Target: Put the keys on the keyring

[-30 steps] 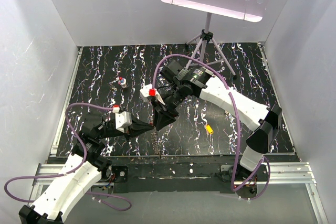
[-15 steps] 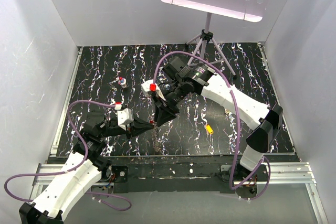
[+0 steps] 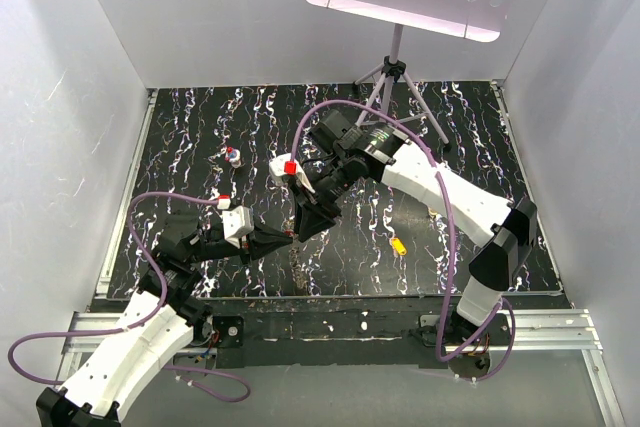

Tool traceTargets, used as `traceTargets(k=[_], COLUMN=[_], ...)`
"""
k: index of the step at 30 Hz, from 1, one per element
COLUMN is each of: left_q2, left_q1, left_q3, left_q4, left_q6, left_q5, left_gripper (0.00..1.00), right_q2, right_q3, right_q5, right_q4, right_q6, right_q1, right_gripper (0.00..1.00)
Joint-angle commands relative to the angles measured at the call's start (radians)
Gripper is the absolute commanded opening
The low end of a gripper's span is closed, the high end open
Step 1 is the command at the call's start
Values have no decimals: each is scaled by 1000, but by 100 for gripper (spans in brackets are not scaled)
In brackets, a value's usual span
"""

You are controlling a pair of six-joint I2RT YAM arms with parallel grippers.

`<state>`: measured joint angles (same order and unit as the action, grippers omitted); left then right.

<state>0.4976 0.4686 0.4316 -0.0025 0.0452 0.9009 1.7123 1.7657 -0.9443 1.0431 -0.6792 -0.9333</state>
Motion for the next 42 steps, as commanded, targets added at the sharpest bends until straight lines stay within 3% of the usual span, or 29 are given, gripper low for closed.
traceTargets(k=[1,15,19,24,35,42], left_q2=[-14,-28,-60,-83,-4,-30], left_q1=[1,1,1,1,1,2], left_q3=[41,33,36,111,260,315], left_q4=[9,7,-56,-201,-241,-336], left_q6=[10,33,117,304,502,746], left_q5=[-17,-5,41,101,200,156], left_gripper=[0,0,0,0,0,0], right_q2=[15,32,1,-91,-166,-163], right_q3=[-12,-3,49,9,-117,-135], right_q5=[-21,-13,-28,-50,-128,-148], right_q4=[-8,-25,14,80,100,98], right_q6=[4,30,23,-112,-210,-211], right_q1=[-2,-2,72,180,249,281], right_gripper=[34,35,45,55,56,56])
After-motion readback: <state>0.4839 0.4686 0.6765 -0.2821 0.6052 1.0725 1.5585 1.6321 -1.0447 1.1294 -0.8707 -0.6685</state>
